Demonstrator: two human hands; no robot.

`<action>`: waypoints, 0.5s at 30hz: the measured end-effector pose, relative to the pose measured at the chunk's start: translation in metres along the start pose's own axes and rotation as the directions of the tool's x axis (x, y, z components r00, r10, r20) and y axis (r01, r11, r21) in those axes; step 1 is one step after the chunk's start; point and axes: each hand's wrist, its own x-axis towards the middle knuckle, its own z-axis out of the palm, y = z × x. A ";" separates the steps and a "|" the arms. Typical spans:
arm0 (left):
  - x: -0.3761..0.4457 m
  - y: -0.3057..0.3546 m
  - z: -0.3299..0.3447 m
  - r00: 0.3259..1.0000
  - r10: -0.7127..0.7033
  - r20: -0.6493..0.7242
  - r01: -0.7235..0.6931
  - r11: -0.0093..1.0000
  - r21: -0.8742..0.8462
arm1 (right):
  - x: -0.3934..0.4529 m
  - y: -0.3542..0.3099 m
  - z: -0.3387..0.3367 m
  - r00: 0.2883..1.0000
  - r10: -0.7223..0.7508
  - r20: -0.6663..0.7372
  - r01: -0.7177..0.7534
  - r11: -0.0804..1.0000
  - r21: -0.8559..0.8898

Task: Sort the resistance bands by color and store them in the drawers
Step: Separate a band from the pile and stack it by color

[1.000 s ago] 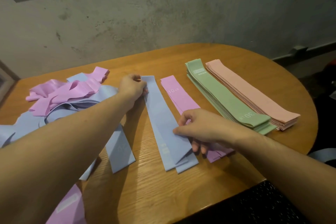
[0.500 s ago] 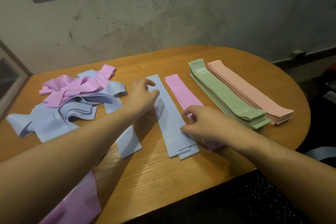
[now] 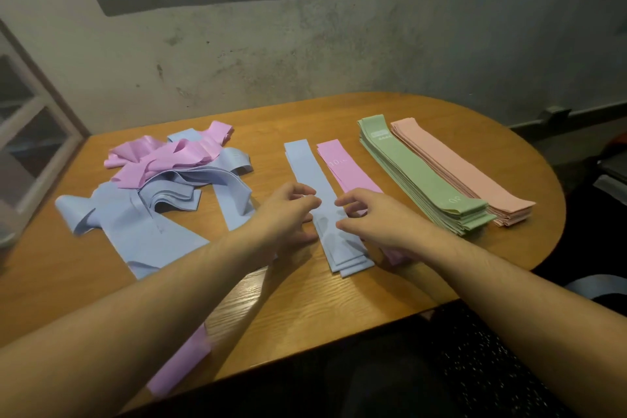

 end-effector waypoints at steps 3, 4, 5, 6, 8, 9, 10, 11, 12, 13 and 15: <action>-0.008 -0.002 0.002 1.000 -0.015 0.004 0.016 0.995 -0.099 | -0.004 0.000 0.000 1.000 -0.013 -0.014 0.013 1.000 0.005; -0.009 -0.003 0.002 1.000 -0.008 0.001 0.008 0.995 -0.104 | -0.005 0.000 -0.001 1.000 -0.020 -0.024 0.020 1.000 0.005; -0.010 -0.005 0.001 1.000 0.004 -0.011 -0.005 0.996 -0.091 | -0.006 0.000 -0.001 0.999 -0.029 -0.038 0.029 1.000 0.003; -0.011 -0.006 -0.001 0.999 0.027 -0.033 -0.029 0.997 -0.069 | -0.006 0.000 0.000 0.998 -0.040 -0.057 0.040 0.999 0.005; -0.015 -0.005 -0.008 0.992 0.092 -0.082 -0.094 0.995 -0.015 | -0.006 -0.002 0.001 0.992 -0.070 -0.102 0.073 0.997 0.021; -0.017 -0.005 -0.014 0.985 0.140 -0.103 -0.138 0.990 0.025 | -0.006 -0.004 0.003 0.989 -0.088 -0.120 0.092 0.995 0.030; -0.018 -0.005 -0.021 0.970 0.210 -0.126 -0.199 0.976 0.091 | -0.006 -0.006 0.005 0.986 -0.103 -0.128 0.109 0.993 0.042; -0.019 -0.006 -0.030 0.946 0.290 -0.147 -0.264 0.949 0.173 | -0.005 -0.009 0.007 0.985 -0.118 -0.130 0.126 0.990 0.056; -0.019 -0.007 -0.038 0.919 0.355 -0.169 -0.310 0.918 0.247 | -0.004 -0.012 0.009 0.983 -0.133 -0.128 0.143 0.987 0.072; -0.020 -0.008 -0.048 0.897 0.396 -0.195 -0.332 0.897 0.293 | -0.003 -0.015 0.012 0.981 -0.148 -0.125 0.159 0.984 0.083; -0.022 -0.012 -0.065 0.864 0.444 -0.237 -0.357 0.873 0.333 | 0.000 -0.022 0.019 0.979 -0.174 -0.110 0.183 0.980 0.080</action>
